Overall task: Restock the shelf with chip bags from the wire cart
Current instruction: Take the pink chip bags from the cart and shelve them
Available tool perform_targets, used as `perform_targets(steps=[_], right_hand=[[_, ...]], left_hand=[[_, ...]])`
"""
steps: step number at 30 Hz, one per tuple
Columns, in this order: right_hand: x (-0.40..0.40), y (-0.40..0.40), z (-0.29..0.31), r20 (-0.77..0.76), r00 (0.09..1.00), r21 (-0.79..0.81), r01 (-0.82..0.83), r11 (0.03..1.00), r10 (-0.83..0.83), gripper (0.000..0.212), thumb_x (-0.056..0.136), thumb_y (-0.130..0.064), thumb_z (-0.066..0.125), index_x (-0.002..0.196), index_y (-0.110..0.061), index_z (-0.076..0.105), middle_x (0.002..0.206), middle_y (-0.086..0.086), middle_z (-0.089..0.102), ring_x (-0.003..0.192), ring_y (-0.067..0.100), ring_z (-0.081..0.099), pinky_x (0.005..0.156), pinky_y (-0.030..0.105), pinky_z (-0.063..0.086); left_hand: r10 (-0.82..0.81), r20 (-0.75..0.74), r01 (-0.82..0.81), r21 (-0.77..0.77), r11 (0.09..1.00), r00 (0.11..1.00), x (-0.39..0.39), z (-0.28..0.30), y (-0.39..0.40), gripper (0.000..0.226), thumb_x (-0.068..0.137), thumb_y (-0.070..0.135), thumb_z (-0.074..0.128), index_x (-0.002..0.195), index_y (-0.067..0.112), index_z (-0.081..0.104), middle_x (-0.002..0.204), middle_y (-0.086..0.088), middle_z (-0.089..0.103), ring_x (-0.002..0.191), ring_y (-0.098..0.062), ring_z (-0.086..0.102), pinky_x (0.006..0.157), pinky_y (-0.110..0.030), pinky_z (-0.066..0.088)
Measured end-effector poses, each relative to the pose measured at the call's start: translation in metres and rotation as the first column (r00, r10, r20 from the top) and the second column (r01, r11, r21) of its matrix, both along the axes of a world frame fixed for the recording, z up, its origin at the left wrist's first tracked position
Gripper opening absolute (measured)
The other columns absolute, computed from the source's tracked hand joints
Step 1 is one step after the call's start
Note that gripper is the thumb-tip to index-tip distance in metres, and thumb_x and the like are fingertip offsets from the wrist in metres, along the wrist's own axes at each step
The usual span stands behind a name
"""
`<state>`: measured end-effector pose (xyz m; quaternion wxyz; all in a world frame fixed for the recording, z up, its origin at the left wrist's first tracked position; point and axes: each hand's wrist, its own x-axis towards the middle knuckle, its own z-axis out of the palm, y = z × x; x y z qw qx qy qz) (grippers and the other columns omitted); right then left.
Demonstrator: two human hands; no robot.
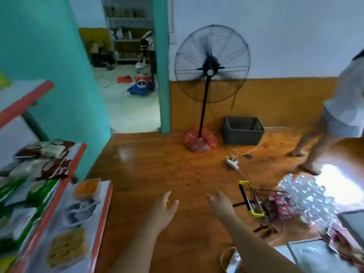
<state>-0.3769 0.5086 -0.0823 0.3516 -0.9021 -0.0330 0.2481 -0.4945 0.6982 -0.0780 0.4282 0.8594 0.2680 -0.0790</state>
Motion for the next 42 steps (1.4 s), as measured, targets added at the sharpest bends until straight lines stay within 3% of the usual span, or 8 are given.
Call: perform_targets(steps=[5, 8, 13, 18, 24, 29, 37, 42], right_hand=[[0.095, -0.111, 0.000, 0.000, 0.953, -0.051, 0.303, 0.952, -0.304, 0.056, 0.094, -0.044, 0.049, 0.138, -0.008, 0.046, 0.136, 0.013, 0.055, 0.124, 0.030, 0.052, 0.098, 0.036, 0.044], [0.140, -0.156, -0.023, -0.047, 0.887, -0.062, 0.457, 0.887, -0.460, 0.063, 0.090, -0.049, 0.049, 0.140, -0.011, 0.043, 0.133, 0.012, 0.057, 0.116, 0.031, 0.058, 0.094, 0.040, 0.051], [0.206, -0.193, -0.047, -0.069, 0.754, -0.096, 0.646, 0.757, -0.653, 0.059, 0.093, -0.044, 0.052, 0.140, -0.009, 0.043, 0.137, 0.012, 0.055, 0.122, 0.028, 0.056, 0.097, 0.033, 0.043], [0.273, -0.213, -0.037, -0.091, 0.606, -0.109, 0.783, 0.613, -0.790, 0.051, 0.094, -0.038, 0.053, 0.136, -0.011, 0.047, 0.135, 0.013, 0.056, 0.123, 0.029, 0.053, 0.099, 0.032, 0.041], [0.350, -0.250, -0.080, -0.159, 0.448, -0.081, 0.882, 0.464, -0.880, 0.046, 0.095, -0.035, 0.054, 0.136, -0.014, 0.047, 0.137, 0.009, 0.055, 0.125, 0.025, 0.051, 0.097, 0.029, 0.040], [0.410, -0.293, -0.192, -0.273, 0.331, -0.097, 0.925, 0.368, -0.903, 0.058, 0.092, -0.044, 0.052, 0.143, -0.018, 0.040, 0.144, 0.003, 0.049, 0.131, 0.021, 0.047, 0.107, 0.033, 0.038], [0.475, -0.350, -0.390, -0.317, 0.185, -0.110, 0.967, 0.230, -0.930, 0.050, 0.093, -0.037, 0.055, 0.138, -0.017, 0.045, 0.135, 0.001, 0.055, 0.124, 0.019, 0.052, 0.101, 0.026, 0.041], [0.506, -0.361, -0.505, -0.299, 0.130, -0.033, 0.989, 0.147, -0.945, 0.039, 0.088, -0.038, 0.062, 0.124, -0.022, 0.057, 0.115, -0.001, 0.066, 0.108, 0.017, 0.062, 0.081, 0.022, 0.044]], left_hand=[[-0.275, -0.050, 0.269, -0.092, 0.959, 0.960, 0.158, -0.011, -0.082, 0.062, 0.093, 0.059, 0.042, 0.149, 0.037, 0.027, 0.145, 0.002, 0.040, 0.126, -0.018, 0.050, 0.103, -0.040, 0.047], [-0.435, -0.074, 0.428, -0.089, 0.899, 0.898, 0.232, -0.026, -0.122, 0.060, 0.094, 0.057, 0.042, 0.149, 0.037, 0.026, 0.147, 0.002, 0.038, 0.129, -0.018, 0.047, 0.104, -0.038, 0.045], [-0.669, -0.137, 0.667, -0.068, 0.742, 0.730, 0.362, -0.056, -0.160, 0.063, 0.093, 0.059, 0.042, 0.150, 0.038, 0.025, 0.152, 0.001, 0.036, 0.137, -0.021, 0.041, 0.110, -0.040, 0.040], [-0.827, -0.172, 0.833, -0.055, 0.550, 0.535, 0.489, -0.061, -0.203, 0.061, 0.095, 0.054, 0.044, 0.151, 0.034, 0.027, 0.151, 0.000, 0.038, 0.134, -0.020, 0.043, 0.107, -0.033, 0.040], [-0.887, -0.270, 0.920, -0.010, 0.391, 0.374, 0.602, -0.110, -0.284, 0.062, 0.096, 0.050, 0.047, 0.151, 0.028, 0.030, 0.149, -0.002, 0.043, 0.134, -0.020, 0.046, 0.107, -0.033, 0.041], [-0.900, -0.337, 0.951, -0.039, 0.308, 0.277, 0.657, -0.211, -0.366, 0.057, 0.096, 0.043, 0.048, 0.148, 0.023, 0.034, 0.142, -0.001, 0.050, 0.129, -0.018, 0.050, 0.102, -0.030, 0.043], [-0.847, -0.468, 0.943, -0.076, 0.323, 0.252, 0.695, -0.441, -0.458, 0.048, 0.100, 0.033, 0.038, 0.141, 0.010, 0.042, 0.138, -0.009, 0.053, 0.127, -0.025, 0.051, 0.105, -0.031, 0.043], [-0.801, -0.488, 0.920, 0.012, 0.391, 0.347, 0.688, -0.558, -0.470, 0.051, 0.098, 0.032, 0.046, 0.140, 0.005, 0.038, 0.130, -0.017, 0.060, 0.118, -0.033, 0.058, 0.093, -0.036, 0.047]])
